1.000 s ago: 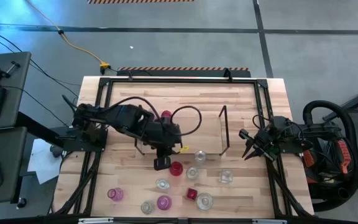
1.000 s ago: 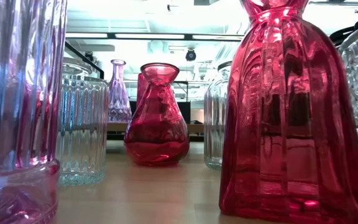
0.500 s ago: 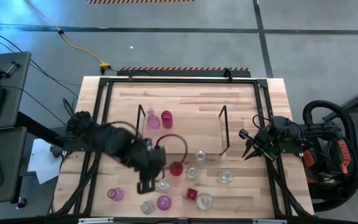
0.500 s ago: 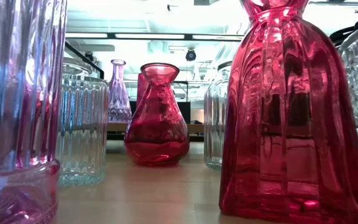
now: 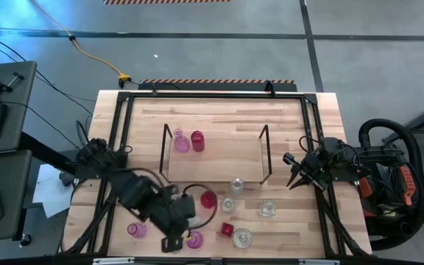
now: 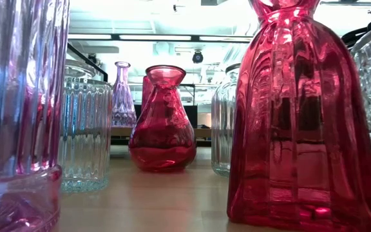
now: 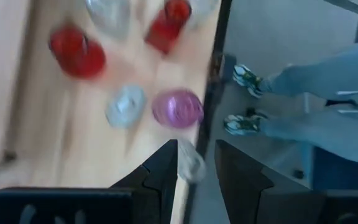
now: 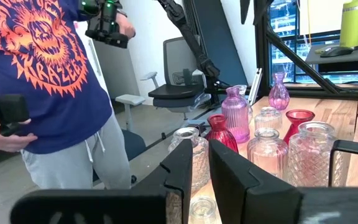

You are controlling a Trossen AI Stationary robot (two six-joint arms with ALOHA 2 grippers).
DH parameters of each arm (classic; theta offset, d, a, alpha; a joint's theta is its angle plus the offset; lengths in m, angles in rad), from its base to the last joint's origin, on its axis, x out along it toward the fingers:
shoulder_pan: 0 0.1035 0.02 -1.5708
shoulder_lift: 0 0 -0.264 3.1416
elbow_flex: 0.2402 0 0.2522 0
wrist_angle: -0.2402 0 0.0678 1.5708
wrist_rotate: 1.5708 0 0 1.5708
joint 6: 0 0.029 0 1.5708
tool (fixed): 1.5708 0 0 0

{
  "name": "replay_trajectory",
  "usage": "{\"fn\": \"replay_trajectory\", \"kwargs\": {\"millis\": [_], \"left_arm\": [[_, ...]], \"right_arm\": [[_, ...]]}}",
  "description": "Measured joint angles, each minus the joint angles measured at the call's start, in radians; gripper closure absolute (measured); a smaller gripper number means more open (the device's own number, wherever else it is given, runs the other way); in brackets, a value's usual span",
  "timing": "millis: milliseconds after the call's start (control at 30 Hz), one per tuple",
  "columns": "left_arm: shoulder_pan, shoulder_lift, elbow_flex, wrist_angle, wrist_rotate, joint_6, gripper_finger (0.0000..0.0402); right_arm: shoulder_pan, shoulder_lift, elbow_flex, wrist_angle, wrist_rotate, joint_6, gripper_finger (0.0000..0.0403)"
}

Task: Sort vases onto shelf
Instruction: Put the transparent vase on the shelf

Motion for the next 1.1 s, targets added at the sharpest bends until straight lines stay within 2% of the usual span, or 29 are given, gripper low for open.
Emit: {"fn": "replay_trajectory", "kwargs": {"millis": [367,633,700,867,1100], "left_arm": [[0.274,0.006,0.000,0.060,-0.068,0.322,0.0304],[0.446,-0.011,0.132,0.060,-0.085,0.478,0.0304],[0.474,-0.020,0.171,0.053,-0.110,0.482,0.0304],[0.527,-0.106,0.160,0.060,-0.200,0.451,0.0304],[0.544,-0.230,0.160,0.053,-0.327,0.381,0.0304]], "right_arm": [[0.000,0.000,0.000,0.000,0.000,0.000,0.0355],[0.000,0.000,0.000,0.000,0.000,0.000,0.0355],[0.000,0.000,0.000,0.000,0.000,0.000,0.0355],[0.000,0.001,0.000,0.000,0.000,0.000,0.0355],[0.000,0.000,0.000,0.000,0.000,0.000,0.0355]]}}
